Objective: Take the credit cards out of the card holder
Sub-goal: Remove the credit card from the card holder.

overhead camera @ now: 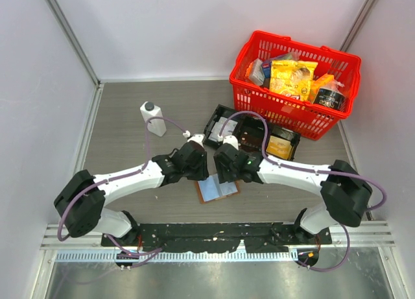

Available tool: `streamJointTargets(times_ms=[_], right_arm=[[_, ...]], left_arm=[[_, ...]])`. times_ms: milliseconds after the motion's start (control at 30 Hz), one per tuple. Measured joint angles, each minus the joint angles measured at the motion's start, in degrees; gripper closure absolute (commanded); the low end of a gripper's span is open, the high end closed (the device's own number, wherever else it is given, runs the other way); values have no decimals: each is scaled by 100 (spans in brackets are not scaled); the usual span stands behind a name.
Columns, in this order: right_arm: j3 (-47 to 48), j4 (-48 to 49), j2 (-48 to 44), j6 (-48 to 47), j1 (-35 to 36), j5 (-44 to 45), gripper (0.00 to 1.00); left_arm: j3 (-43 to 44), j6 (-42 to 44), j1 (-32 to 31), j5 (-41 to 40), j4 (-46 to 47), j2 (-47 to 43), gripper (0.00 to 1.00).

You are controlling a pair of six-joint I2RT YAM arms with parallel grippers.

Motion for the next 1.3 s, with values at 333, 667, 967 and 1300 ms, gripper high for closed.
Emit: streamJointTargets(times_ms=[333, 667, 967, 1300], right_arm=[[170, -9, 662, 282, 2, -4, 39], [109, 28, 793, 332, 2, -109, 35], [17, 181, 785, 302, -4, -223, 39], [-122, 356, 614, 197, -105, -968, 61]], left_arm=[[-317, 17, -15, 507, 170, 516, 71], [-378, -72, -33, 590, 166, 577, 74], [-398, -234, -33, 487, 151, 568, 75], [-455, -372, -31, 479, 170, 538, 78]])
